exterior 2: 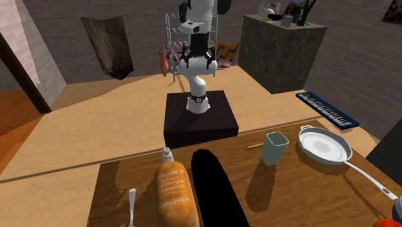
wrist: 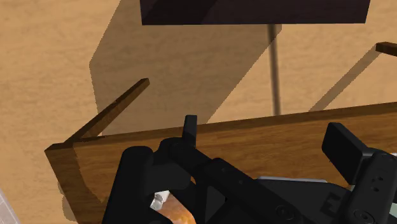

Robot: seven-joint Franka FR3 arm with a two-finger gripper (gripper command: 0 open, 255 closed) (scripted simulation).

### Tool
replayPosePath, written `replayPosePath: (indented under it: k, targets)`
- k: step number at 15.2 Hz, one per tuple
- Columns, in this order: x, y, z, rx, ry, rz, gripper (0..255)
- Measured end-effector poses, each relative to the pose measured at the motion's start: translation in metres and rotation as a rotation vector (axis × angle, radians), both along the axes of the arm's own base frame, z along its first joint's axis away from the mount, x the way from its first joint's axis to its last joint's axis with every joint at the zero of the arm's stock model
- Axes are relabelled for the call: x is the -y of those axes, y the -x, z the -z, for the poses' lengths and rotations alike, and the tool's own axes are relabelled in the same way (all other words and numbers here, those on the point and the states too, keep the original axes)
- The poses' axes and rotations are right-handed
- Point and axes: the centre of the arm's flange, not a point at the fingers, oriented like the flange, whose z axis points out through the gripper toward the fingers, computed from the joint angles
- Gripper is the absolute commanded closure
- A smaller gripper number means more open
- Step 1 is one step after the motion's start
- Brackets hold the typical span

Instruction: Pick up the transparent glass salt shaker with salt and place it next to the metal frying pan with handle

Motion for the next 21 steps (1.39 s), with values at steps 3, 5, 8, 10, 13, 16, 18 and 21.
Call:
replayPosePath:
  k: [3, 5, 8, 10, 13, 16, 18, 21]
  targets:
    - [0.006, -0.012, 0.008, 0.002, -0.006, 0.011, 0]
    - [0.017, -0.029, 0.020, 0.005, -0.015, 0.027, 0]
    - [0.033, -0.059, 0.042, 0.011, -0.030, 0.053, 0]
    - [0.045, -0.078, 0.055, 0.015, -0.040, 0.070, 0]
    - [0.062, -0.109, 0.075, 0.022, -0.055, 0.097, 0]
    - [0.079, -0.140, 0.097, 0.029, -0.069, 0.124, 0]
    - [0.094, -0.159, 0.111, 0.033, -0.079, 0.142, 0]
    - [0.113, -0.183, 0.130, 0.040, -0.094, 0.168, 0]
